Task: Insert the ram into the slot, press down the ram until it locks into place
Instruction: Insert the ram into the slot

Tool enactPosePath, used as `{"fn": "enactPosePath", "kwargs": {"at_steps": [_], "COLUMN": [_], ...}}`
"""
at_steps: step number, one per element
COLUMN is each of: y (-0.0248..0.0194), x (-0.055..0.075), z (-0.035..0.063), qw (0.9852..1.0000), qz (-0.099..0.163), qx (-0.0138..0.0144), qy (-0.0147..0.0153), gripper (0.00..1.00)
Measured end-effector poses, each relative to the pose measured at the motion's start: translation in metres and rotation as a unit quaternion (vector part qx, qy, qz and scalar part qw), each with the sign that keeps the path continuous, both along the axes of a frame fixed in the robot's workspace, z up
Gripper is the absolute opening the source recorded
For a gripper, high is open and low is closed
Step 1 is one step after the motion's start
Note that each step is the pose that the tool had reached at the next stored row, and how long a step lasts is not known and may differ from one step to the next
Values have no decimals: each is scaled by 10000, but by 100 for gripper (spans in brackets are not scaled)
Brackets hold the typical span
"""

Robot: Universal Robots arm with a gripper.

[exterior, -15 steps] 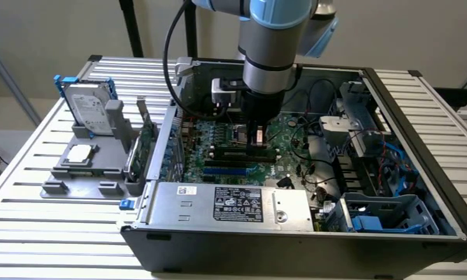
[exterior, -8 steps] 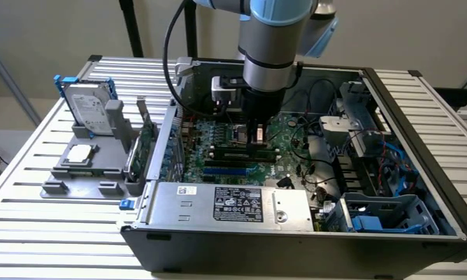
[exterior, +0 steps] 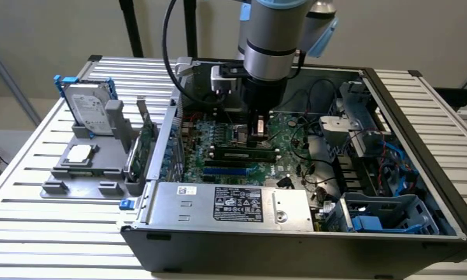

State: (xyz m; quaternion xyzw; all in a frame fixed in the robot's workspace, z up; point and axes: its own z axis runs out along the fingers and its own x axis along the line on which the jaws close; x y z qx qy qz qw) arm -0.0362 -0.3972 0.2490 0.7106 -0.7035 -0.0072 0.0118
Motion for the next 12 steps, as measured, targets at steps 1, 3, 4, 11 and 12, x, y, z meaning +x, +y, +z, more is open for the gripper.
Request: {"fn": "enactPosePath", "kwargs": {"at_steps": [1,3,4,11,12], "y": [0,1,0,0,0], "x": [-8,-13,-13,-13,-13], "z": [1,1,2,2,3], "qw": [10000,10000,10000,10000,10000], "qz": [0,0,0,0,0], "qx": [2,4,6,28,31], "qy": [0,-1,0,0,0], "gripper": [13,11,11,11,11]}}
